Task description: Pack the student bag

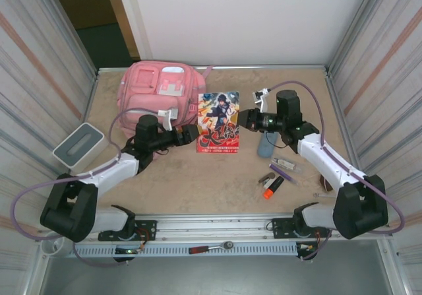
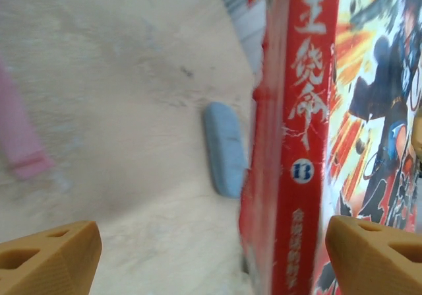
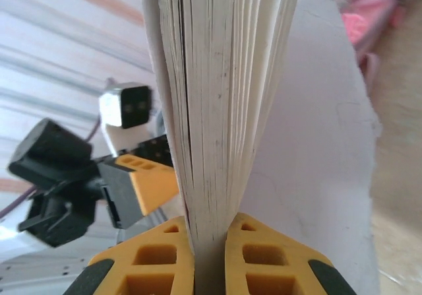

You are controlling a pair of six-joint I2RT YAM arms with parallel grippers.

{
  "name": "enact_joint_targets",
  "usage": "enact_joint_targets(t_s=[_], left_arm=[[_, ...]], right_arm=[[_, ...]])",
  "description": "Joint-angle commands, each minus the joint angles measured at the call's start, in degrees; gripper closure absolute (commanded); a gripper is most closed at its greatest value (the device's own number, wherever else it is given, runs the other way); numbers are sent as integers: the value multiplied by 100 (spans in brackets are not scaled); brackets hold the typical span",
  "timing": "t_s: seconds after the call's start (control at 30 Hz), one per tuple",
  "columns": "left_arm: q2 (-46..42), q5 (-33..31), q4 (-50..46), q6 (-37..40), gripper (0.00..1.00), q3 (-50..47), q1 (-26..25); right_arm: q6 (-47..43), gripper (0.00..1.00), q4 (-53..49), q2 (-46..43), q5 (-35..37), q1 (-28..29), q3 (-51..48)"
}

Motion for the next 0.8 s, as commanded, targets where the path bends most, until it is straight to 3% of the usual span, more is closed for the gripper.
enact_joint_targets(t_s=[0.0,0.13,0.3,0.33,0.4,0.43,0.57,0.77], left_arm=[[-166,767,693,-459,14,267,1],[-182,854,844,-604,34,314,-5],[-233,1006,1168,-699,78,288,-7],[-272,1008,1221,-700,87,272,-6],[-403,1042,1301,-653,97,270,-3],[-482,1067,1342,-625,100,270,-5],[-816,1131,1458,-504,100,270,-30],[-986,1414,1821,-606,100,314,-49]], right_arm=[[272,100,551,-157,-474,227,338],[399,100,840,-125,-546,407,260],[260,100,632,-44,-363,338,153],[194,93,456,-18,-264,287,156],[122,66,170,16,-80,172,159],[123,54,138,14,-18,104,120],[304,25,639,-6,-65,92,-90],[566,9,1717,158,-436,552,-178]])
